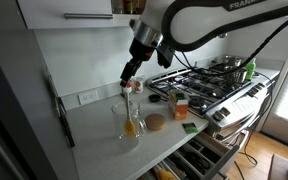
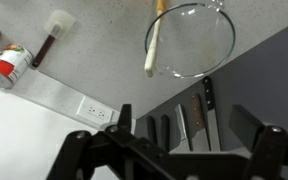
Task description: Remove the spatula from the glass mug then put it in the top cupboard
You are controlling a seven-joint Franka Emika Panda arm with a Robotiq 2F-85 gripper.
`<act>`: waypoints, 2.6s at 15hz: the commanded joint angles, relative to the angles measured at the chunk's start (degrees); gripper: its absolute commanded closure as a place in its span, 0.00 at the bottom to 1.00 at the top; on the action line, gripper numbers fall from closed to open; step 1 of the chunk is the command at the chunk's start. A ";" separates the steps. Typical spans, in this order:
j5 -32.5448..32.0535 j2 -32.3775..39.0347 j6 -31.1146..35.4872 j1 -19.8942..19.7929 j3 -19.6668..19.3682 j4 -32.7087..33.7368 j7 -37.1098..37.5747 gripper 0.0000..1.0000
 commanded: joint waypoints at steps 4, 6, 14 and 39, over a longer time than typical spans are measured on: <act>3.26 6.21 -5.49 0.61 -0.16 4.79 -12.03 0.00; 3.51 7.83 -6.82 0.49 -0.08 6.07 -14.44 0.00; 10.01 9.38 -2.10 -1.78 0.59 5.33 -20.95 0.00; 18.50 10.13 -1.01 -5.34 0.83 2.07 -32.51 0.60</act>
